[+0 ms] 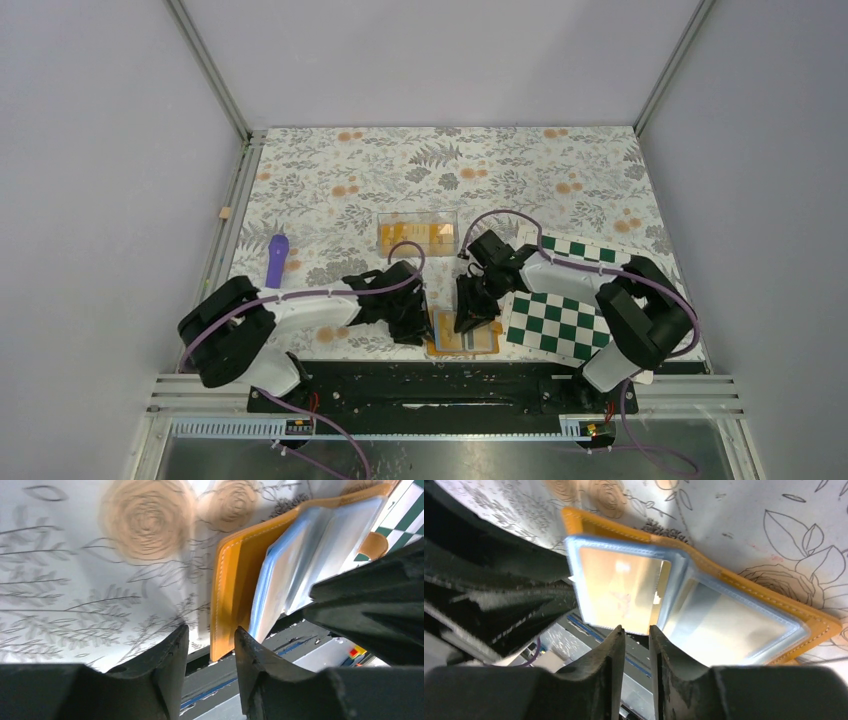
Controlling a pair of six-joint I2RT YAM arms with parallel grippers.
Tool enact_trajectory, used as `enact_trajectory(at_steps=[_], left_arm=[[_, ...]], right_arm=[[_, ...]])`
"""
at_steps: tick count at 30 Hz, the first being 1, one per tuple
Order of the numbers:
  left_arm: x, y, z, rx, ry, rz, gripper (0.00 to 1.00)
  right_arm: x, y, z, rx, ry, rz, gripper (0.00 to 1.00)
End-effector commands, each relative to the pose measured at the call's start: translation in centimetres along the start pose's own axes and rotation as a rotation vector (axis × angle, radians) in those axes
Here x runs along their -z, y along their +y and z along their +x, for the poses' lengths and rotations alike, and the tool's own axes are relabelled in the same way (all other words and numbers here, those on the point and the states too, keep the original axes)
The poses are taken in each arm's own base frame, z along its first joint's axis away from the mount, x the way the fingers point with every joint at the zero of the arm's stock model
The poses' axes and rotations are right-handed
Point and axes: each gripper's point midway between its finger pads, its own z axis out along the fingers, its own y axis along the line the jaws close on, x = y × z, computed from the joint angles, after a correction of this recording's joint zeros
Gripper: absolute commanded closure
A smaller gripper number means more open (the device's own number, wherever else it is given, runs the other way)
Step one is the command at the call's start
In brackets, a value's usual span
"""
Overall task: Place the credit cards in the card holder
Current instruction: Insert the credit card into the card holder, then close the card holder at the center of the board.
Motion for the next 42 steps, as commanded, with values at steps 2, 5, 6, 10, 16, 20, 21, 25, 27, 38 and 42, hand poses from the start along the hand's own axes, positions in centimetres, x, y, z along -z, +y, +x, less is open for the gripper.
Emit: enact_trajectory(at_steps=[2, 5, 6, 10, 16, 20, 21, 25, 27, 38, 42], left_arm=[[1.1, 0.1, -0.9, 0.061, -0.052, 0.149, 0.57], [1.5, -0.5, -1.6, 0.097, -0.071, 0.247, 0.53], [1.6, -0.6, -1.8, 0.103, -0.076, 0.269, 0.51], [1.2, -0.5, -1.9, 0.120, -0.065, 0.316, 0.48], [0.0, -0.1, -1.8, 0.135, -0.042, 0.326, 0.47], [-0.3, -0.8, -1.8, 0.125, -0.026, 0.369, 0.47], [-0.1, -1.2, -1.8, 0.118, -0.027, 0.387, 0.47], [1.1, -3.0, -2.3, 0.079, -0.044, 0.463, 0.50], [1.9, -3.8, -2.4, 0.053, -0.052, 0.494, 0.50], [4.5, -7.4, -1.2, -0.071, -0.006, 0.634, 0.52], [3.5, -7.8, -0.5, -0.082, 0.031, 0.626, 0.52]], right_arm=[[1.8, 1.4, 0.3, 0.059, -0.040, -0.030, 0.65], [2.0, 0.9, 0.4, 0.067, -0.049, -0.011, 0.66], [1.9, 0.6, 0.4, 0.068, -0.050, 0.000, 0.66], [1.2, -0.9, 0.8, 0.065, -0.036, 0.050, 0.76], [-0.6, -3.0, 1.4, 0.050, 0.014, 0.098, 0.89], [-1.4, -3.6, 1.8, 0.037, 0.040, 0.105, 0.94], [-1.4, -3.7, 1.8, 0.038, 0.040, 0.106, 0.96], [-1.7, -4.0, 1.9, 0.035, 0.049, 0.115, 0.97], [-1.8, -4.0, 1.9, 0.034, 0.053, 0.114, 0.97], [-2.0, -4.0, 1.9, 0.031, 0.060, 0.109, 0.97], [-2.1, -4.0, 1.9, 0.029, 0.065, 0.109, 0.97]])
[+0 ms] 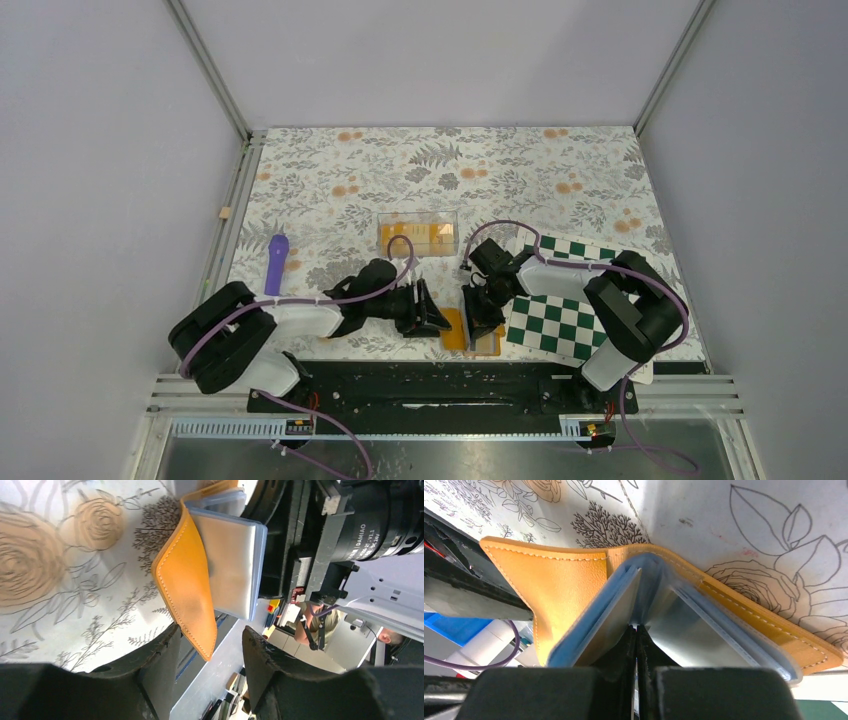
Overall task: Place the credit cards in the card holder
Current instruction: Close the card holder at the center of the board.
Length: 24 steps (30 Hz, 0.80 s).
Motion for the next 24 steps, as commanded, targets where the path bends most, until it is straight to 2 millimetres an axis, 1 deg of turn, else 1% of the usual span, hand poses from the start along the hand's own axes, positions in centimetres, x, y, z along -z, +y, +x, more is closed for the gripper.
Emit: enact_trajectory(at_steps=[1, 4, 12, 15, 17, 18, 19, 20, 21, 24], left_arm=[[-1.0, -3.5, 0.6, -0.085, 0.051, 0.122, 0.52], [-1.2, -4.7, 0.6, -0.094, 0.042, 0.174, 0.53], [-1.0, -7.9, 0.5, -0.164, 0.030, 0.264, 0.52], [-0.8, -8.7, 0.2, -0.187, 0.011, 0.281, 0.51], [-0.9, -8.4, 0.0, -0.185, 0.000, 0.256, 0.51], [-1.1, -7.8, -0.2, -0.181, -0.004, 0.219, 0.51], [-1.4, -7.1, -0.4, -0.182, -0.011, 0.173, 0.51], [-1.7, -5.7, -0.3, -0.170, -0.003, 0.101, 0.51], [-1.8, -4.9, -0.4, -0.172, -0.008, 0.052, 0.51], [-2.1, -3.2, -0.6, -0.178, -0.022, -0.057, 0.52]], right_arm=[[-1.1, -1.7, 0.2, 0.016, 0.008, 0.069, 0.98], [-1.1, -1.8, 0.3, 0.014, 0.009, 0.068, 0.97], [-1.1, -1.8, 0.3, 0.015, 0.012, 0.067, 0.97], [-1.1, -1.8, 0.4, 0.013, 0.013, 0.066, 0.98], [-1.1, -1.7, 0.4, 0.014, 0.013, 0.064, 0.97], [-1.1, -1.7, 0.4, 0.013, 0.013, 0.064, 0.97], [-1.1, -1.7, 0.4, 0.013, 0.013, 0.063, 0.97], [-1.1, -1.7, 0.4, 0.014, 0.014, 0.062, 0.97], [-1.1, -1.6, 0.4, 0.014, 0.014, 0.061, 0.97], [-1.0, -1.5, 0.3, 0.015, 0.011, 0.058, 0.97]])
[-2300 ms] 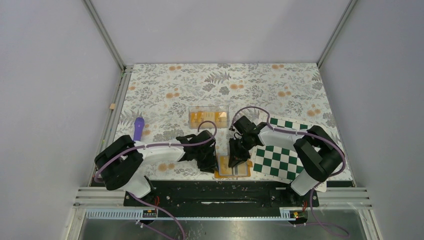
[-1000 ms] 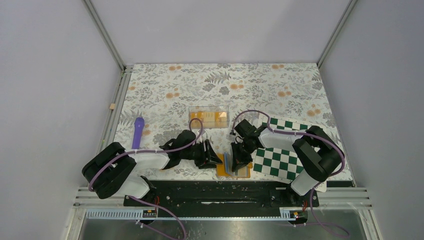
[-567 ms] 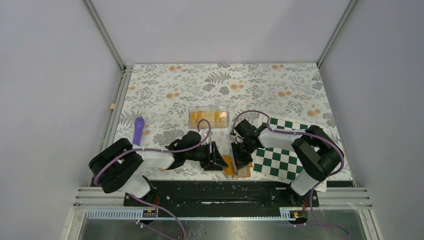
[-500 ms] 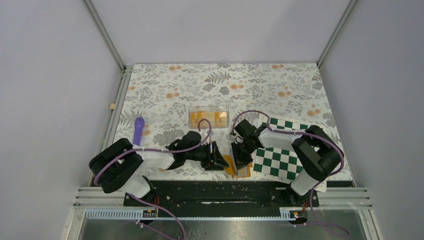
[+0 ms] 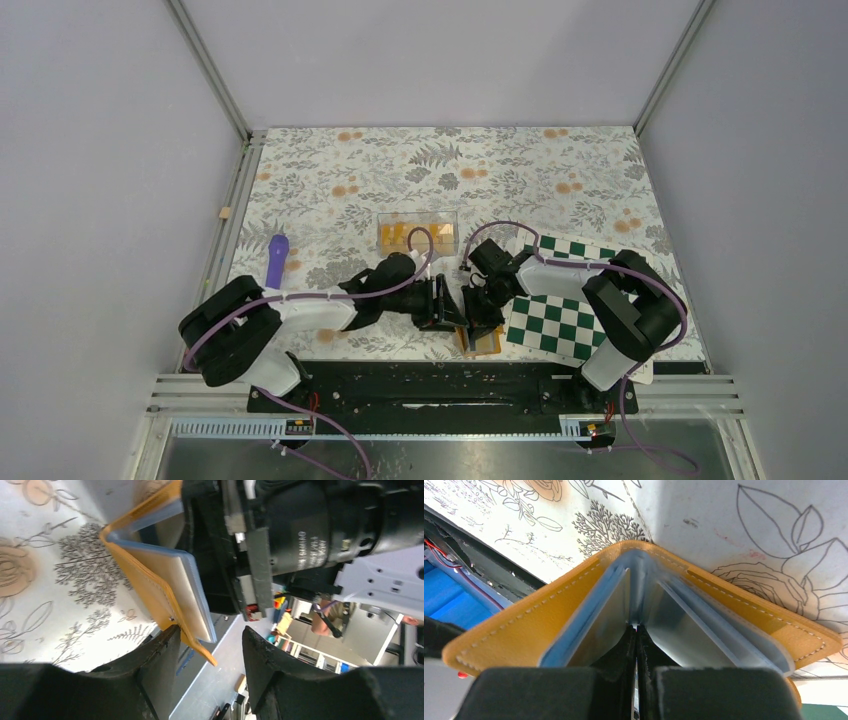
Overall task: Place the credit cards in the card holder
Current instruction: Close the card holder at the center of the board.
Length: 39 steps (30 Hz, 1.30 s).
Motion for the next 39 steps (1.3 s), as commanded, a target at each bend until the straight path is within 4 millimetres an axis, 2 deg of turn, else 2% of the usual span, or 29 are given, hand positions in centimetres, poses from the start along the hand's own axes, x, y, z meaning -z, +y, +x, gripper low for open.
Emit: enact_trajectory(at_steps=[1, 5, 6, 7, 9, 12, 16, 21, 27, 30, 39], left_arm=[[0.0, 1.6, -1.0, -0.056, -0.051, -0.148, 0.53], [-0.3, 2.7, -1.2, -0.041, -0.063, -0.215, 0.63], [-0.3, 2.9, -1.2, -0.039, -0.065, -0.236, 0.69], [-0.3, 3.3, -1.2, -0.040, -0.064, -0.260, 0.79], [0.1, 3.9, -1.3, -0.038, -0.071, -0.313, 0.92], [1.1, 4.6, -1.3, -0.040, -0.081, -0.388, 1.00], [3.0, 5.8, -1.4, -0.055, -0.087, -0.516, 1.00], [5.1, 6.7, -0.9, -0.067, -0.066, -0.633, 1.00], [6.6, 7.0, -0.9, -0.084, -0.053, -0.710, 1.00], [6.7, 6.5, -1.2, -0.099, -0.043, -0.732, 1.00], [5.6, 4.1, -2.1, -0.147, -0.014, -0.730, 0.87]], right_arm=[[-0.8, -1.6, 0.2, 0.019, -0.001, 0.067, 0.97], [-0.3, -1.2, 0.1, 0.023, -0.013, 0.062, 0.97], [-0.2, -1.1, 0.0, 0.024, -0.017, 0.058, 0.97], [0.0, -1.0, 0.0, 0.026, -0.022, 0.057, 0.96], [0.5, -0.7, -0.2, 0.034, -0.035, 0.059, 0.93], [1.2, -0.7, -0.5, 0.053, -0.058, 0.086, 0.86], [2.0, -1.7, -1.0, 0.080, -0.082, 0.164, 0.78], [2.9, -3.0, -1.5, 0.102, -0.104, 0.252, 0.74], [3.6, -3.2, -1.9, 0.112, -0.136, 0.281, 0.66], [3.3, -3.3, -2.1, 0.112, -0.131, 0.288, 0.65], [2.5, -3.0, -2.2, 0.110, -0.121, 0.256, 0.65]])
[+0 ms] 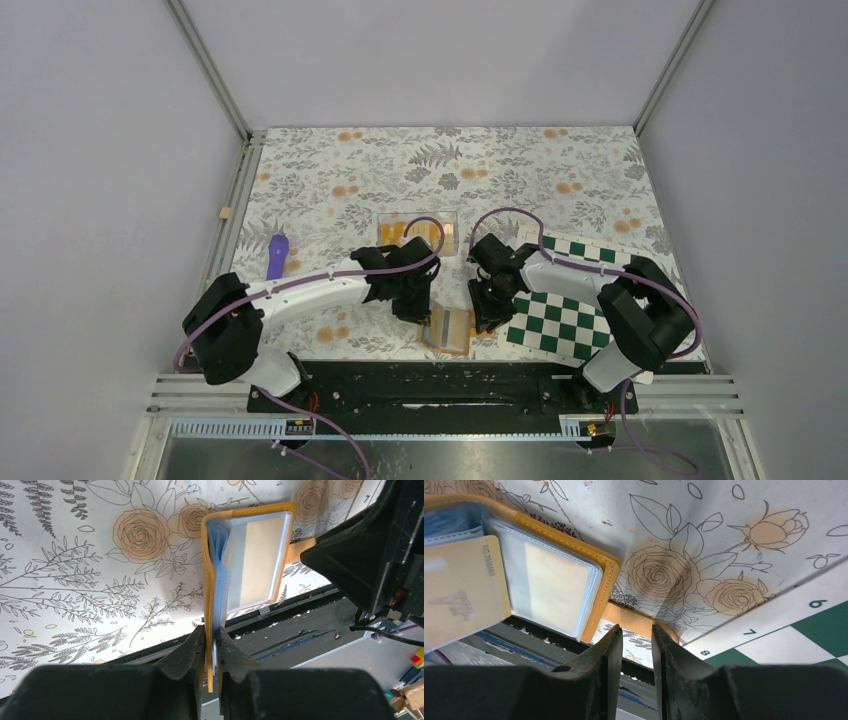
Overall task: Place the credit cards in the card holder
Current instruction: Close the card holder at the center of the board.
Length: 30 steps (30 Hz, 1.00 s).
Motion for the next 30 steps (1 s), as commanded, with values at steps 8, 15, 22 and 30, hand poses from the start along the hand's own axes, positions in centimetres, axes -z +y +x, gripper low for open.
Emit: enact_trajectory(at_steps=[8, 15, 22, 30], left_arm=[[0.3, -3.0, -0.5, -0.068, 0.015, 0.024, 0.59], [-0.6, -7.1, 0.0, -0.055, 0.039, 0.208, 0.57], [-2.9, -8.3, 1.2, -0.031, 0.092, 0.311, 0.52], [-5.1, -7.3, 2.6, 0.014, 0.114, 0.349, 0.51]], right_arm=[[-0.5, 1.4, -0.5, 0.016, 0.000, -0.062, 0.66], [-0.4, 1.8, -0.4, 0.008, 0.001, -0.090, 0.66], [0.4, 1.9, -0.5, -0.013, -0.008, -0.110, 0.64], [2.5, 0.7, -0.8, -0.080, -0.048, -0.165, 0.60]])
